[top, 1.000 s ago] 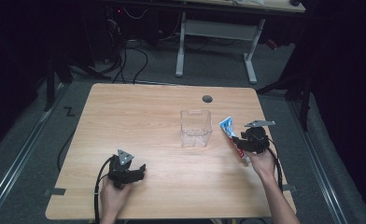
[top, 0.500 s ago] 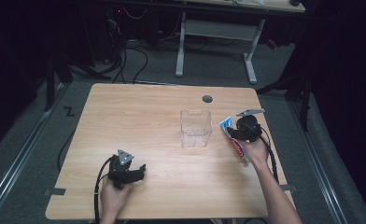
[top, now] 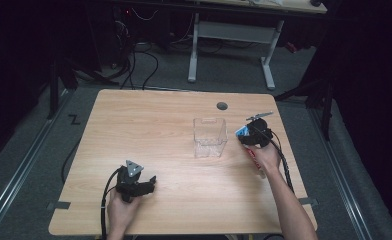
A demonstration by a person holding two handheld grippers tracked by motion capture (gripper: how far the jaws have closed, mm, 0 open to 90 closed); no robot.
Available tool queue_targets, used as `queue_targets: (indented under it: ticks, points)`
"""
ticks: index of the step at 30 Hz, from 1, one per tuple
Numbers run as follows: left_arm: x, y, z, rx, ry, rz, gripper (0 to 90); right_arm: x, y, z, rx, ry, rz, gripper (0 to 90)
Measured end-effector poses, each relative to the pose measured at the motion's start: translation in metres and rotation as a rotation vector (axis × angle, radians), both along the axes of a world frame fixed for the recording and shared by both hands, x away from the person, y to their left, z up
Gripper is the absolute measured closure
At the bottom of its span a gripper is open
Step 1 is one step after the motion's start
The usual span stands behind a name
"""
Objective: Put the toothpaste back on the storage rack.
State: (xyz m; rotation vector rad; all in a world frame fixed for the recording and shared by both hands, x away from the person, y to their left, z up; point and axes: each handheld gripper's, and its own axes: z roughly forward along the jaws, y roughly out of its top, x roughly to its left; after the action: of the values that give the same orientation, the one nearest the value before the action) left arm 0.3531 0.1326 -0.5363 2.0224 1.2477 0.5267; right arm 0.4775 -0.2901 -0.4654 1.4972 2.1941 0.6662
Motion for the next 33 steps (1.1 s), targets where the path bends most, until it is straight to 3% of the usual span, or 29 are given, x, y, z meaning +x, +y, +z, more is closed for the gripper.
queue_targets:
  ticks: [6, 9, 12, 18, 21, 22, 24, 27, 30, 33]
  points:
    - [0.000, 0.000, 0.000, 0.001, 0.001, -0.002, 21.3, 0.008, -0.002, -0.009, 0.021, 0.036, -0.018, 47.8]
    - [0.001, -0.001, 0.000, 0.003, -0.002, -0.006, 21.0, 0.018, -0.002, -0.014, 0.029, 0.082, -0.036, 48.0]
    - [0.002, -0.002, 0.000, 0.004, -0.001, -0.006, 20.7, 0.024, 0.003, -0.017, -0.072, 0.109, -0.031, 49.5]
    - [0.002, -0.002, 0.000, 0.003, -0.001, -0.006, 20.7, 0.031, 0.002, -0.022, -0.101, 0.143, -0.054, 48.8]
    - [0.002, -0.002, 0.000, 0.003, -0.001, -0.005, 20.7, 0.031, 0.001, -0.027, -0.098, 0.162, -0.050, 49.1]
    - [0.002, -0.002, 0.000, 0.005, -0.001, -0.007, 20.7, 0.032, -0.002, -0.029, -0.054, 0.175, -0.058, 49.6]
    - [0.002, -0.002, 0.000, 0.003, -0.001, -0.005, 20.8, 0.034, -0.005, -0.030, -0.026, 0.189, -0.063, 49.6]
    - [0.002, -0.002, 0.000, 0.002, -0.001, -0.006, 20.7, 0.035, -0.006, -0.030, -0.016, 0.197, -0.065, 49.7]
    - [0.001, -0.002, 0.000, 0.002, -0.001, -0.006, 20.7, 0.034, -0.005, -0.031, -0.023, 0.192, -0.072, 50.3]
    - [0.001, -0.002, 0.000, 0.001, -0.002, -0.006, 20.7, 0.036, 0.001, -0.029, -0.073, 0.212, -0.075, 51.9]
